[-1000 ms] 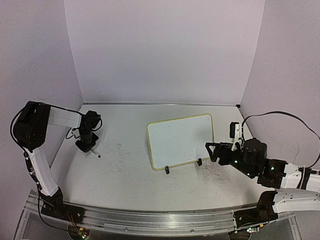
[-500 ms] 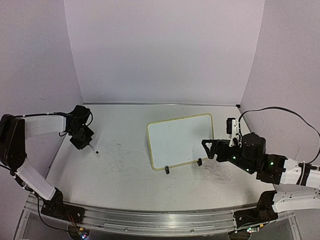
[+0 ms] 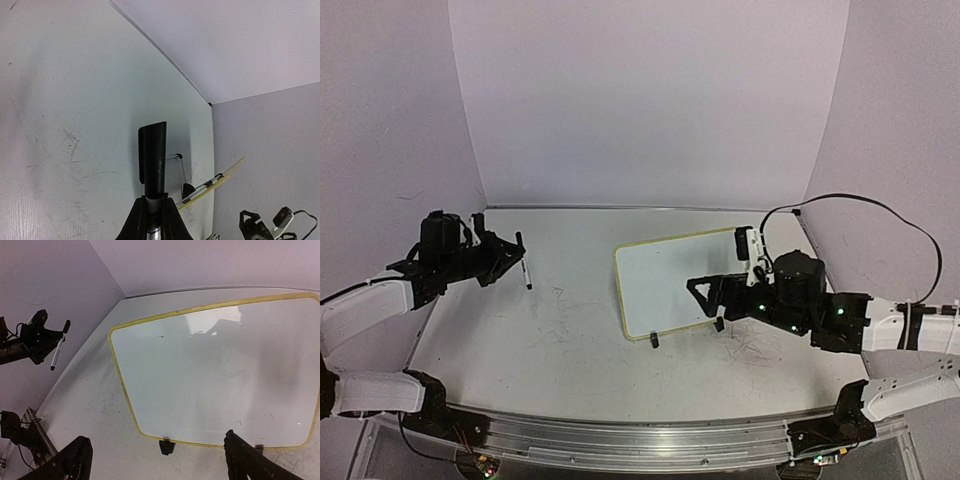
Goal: Write a sentence on the whiteboard
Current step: Pick up the whiteboard marker from the center of the board, then pass from the left arm to the right
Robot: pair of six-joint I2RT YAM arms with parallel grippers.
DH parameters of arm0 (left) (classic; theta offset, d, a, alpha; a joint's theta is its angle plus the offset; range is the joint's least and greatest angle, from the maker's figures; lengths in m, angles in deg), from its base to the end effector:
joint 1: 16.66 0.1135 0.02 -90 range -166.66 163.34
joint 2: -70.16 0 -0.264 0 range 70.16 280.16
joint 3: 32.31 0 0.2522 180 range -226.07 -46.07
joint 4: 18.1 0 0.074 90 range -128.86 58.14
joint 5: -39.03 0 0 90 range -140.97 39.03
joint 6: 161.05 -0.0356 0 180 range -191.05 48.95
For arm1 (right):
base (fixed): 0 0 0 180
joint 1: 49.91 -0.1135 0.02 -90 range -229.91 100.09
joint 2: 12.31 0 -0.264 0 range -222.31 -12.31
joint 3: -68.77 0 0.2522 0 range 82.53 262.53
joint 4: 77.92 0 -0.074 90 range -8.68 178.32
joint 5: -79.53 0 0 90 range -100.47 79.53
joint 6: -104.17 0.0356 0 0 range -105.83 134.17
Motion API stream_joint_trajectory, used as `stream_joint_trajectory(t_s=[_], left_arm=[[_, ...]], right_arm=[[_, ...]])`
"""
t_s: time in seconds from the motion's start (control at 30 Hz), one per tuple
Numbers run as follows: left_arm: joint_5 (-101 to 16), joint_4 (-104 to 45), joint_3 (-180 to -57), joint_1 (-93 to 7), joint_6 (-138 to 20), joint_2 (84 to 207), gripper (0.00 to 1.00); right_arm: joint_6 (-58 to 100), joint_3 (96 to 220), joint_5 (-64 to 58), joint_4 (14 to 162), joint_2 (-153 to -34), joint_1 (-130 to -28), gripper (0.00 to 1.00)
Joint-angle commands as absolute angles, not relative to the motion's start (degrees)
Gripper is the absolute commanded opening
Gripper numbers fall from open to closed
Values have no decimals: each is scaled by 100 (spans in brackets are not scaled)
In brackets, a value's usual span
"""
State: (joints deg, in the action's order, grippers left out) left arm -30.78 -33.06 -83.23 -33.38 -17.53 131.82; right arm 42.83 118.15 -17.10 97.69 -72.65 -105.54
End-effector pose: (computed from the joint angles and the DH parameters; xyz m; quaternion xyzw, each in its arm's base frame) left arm 0.2256 -0.0806 0.2523 -0.1746 0.8204 -0.4228 0.3431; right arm 0.1402 0.1978 0.2660 -0.1510 0.7802 0.3721 0.4797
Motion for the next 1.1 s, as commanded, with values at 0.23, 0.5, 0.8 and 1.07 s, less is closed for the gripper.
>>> stream_joint_trajectory(t_s=[0.23, 0.5, 0.8, 1.07], left_arm=[[-2635, -803, -7136, -4057, -1860, 11758, 0], [-2684, -301, -6690, -4253, -1858, 11344, 0], [-2646, 51, -6297, -4284, -1943, 11159, 0], [-2623, 120, -6224, -4285, -2026, 11064, 0]], right_arm=[[4779, 13784, -1112, 10696, -9557, -11554, 92], [5117, 14748, -548, 11204, -10749, -11694, 91], [5554, 15529, 20, 11494, -11824, -11747, 91], [5681, 16037, -314, 11460, -12202, -11746, 87]])
